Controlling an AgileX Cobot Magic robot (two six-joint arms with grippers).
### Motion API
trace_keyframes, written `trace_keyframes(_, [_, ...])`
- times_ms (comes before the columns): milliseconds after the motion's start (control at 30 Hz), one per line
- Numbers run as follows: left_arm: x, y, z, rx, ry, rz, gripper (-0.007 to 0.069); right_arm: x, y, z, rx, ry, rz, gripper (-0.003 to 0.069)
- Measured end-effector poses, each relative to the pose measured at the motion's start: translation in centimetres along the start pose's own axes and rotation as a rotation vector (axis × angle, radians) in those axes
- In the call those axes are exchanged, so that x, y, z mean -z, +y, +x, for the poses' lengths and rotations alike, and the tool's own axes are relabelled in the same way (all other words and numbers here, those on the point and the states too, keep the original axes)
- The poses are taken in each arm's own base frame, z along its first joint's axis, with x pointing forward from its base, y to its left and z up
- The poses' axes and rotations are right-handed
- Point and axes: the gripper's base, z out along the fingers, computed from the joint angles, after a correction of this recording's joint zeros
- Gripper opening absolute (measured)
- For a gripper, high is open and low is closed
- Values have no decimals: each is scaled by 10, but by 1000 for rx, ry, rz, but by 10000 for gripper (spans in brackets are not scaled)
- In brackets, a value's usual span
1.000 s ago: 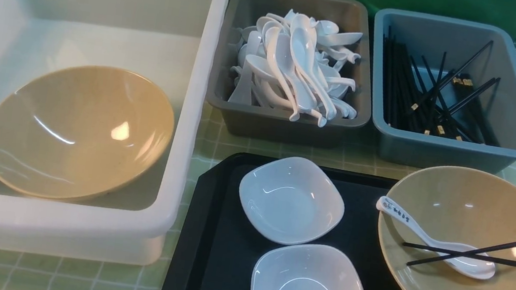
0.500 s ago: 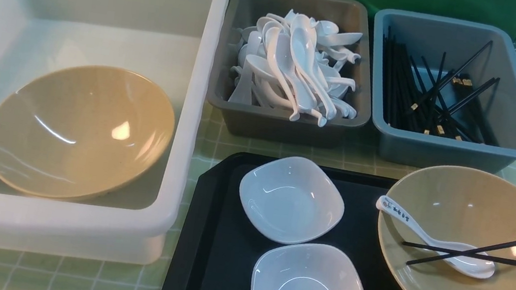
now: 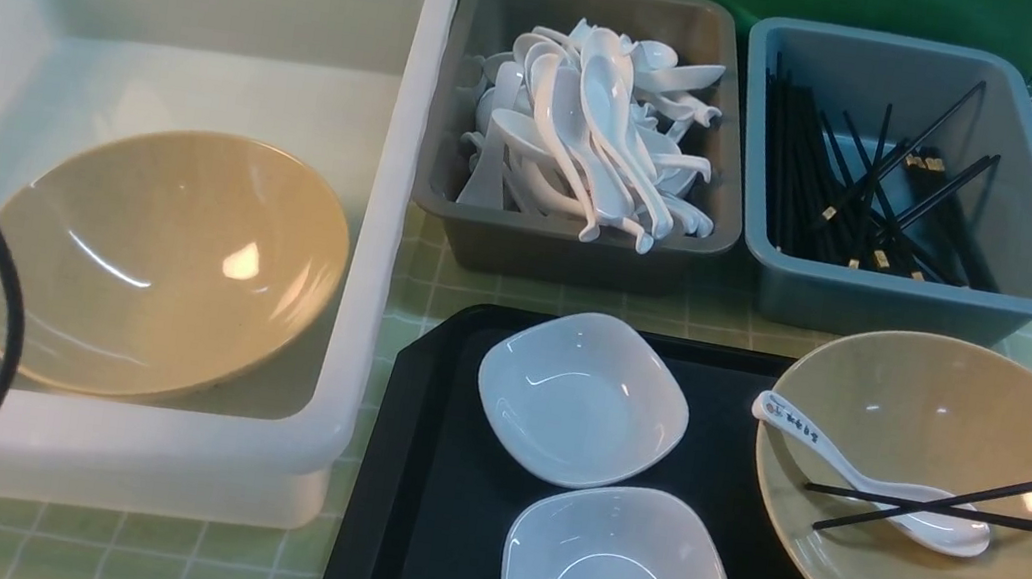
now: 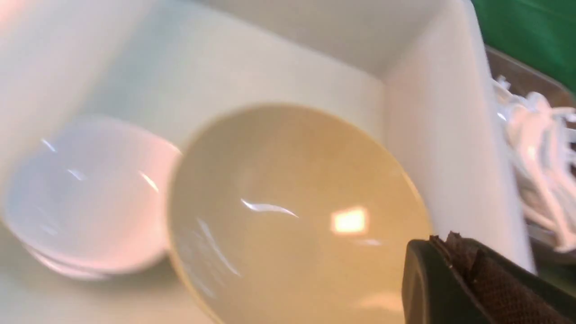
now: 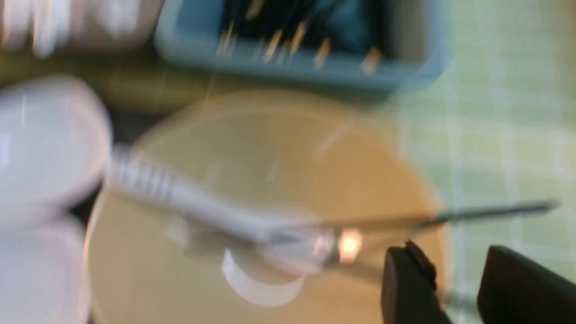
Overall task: On green table put chopsticks spoon bowls plates into blue grey white boxes.
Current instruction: 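Move the grippers toward the tableware on the black tray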
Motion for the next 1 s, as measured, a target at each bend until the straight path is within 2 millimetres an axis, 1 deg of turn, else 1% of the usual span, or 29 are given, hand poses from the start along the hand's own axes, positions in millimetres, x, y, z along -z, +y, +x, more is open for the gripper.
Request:
trace_keyframes(33, [-1,-3,1,8,16,27,-1,-7,3,0,42,77,-22,244])
trace_keyframes(67, [-2,-8,3,8,34,61,-1,-17,7,-1,88,165,-46,244])
trace_keyframes(133, [-4,-15,7,-34,64,118,-1,-27,11,-8,181,257,-79,244])
trace_keyframes(300, [-11,-40,20,-152,166,297,-1,-49,26,-36,513,353,-177,244])
trace_keyframes(333, [-11,-42,21,-170,172,310,-1,-47,26,-37,525,351,-179,244])
trace_keyframes(400, [-15,-54,30,-218,242,403,-1,-60,35,-47,652,416,-225,251])
trace_keyframes(433, [-15,-57,32,-235,259,427,-1,-62,37,-50,680,435,-231,256])
trace_keyframes(467, [-17,-65,39,-282,299,488,-1,-73,40,-54,736,498,-240,274])
trace_keyframes(533, [-19,-72,44,-334,338,544,-1,-86,43,-54,792,567,-241,302])
trace_keyframes(600, [-19,-78,46,-399,364,609,-1,-102,42,-51,884,657,-234,355])
trace_keyframes(633, [-20,-79,47,-413,365,616,-1,-105,42,-51,895,672,-234,360])
trace_keyframes(700, [-17,-84,44,-469,368,672,-1,-119,41,-46,984,742,-253,421])
trace_keyframes(800, [-14,-89,40,-509,342,709,-1,-133,40,-43,1051,780,-278,469])
trace_keyframes(833, [-14,-89,40,-508,340,712,-1,-135,40,-43,1056,784,-281,472])
trace_keyframes(900, [-13,-91,37,-518,326,722,-1,-147,41,-42,1090,782,-290,481])
trace_keyframes(967, [-12,-91,37,-516,325,723,-1,-152,42,-42,1102,783,-294,483])
trace_keyframes(1000, [-12,-91,36,-515,323,725,-1,-158,42,-41,1117,783,-299,485])
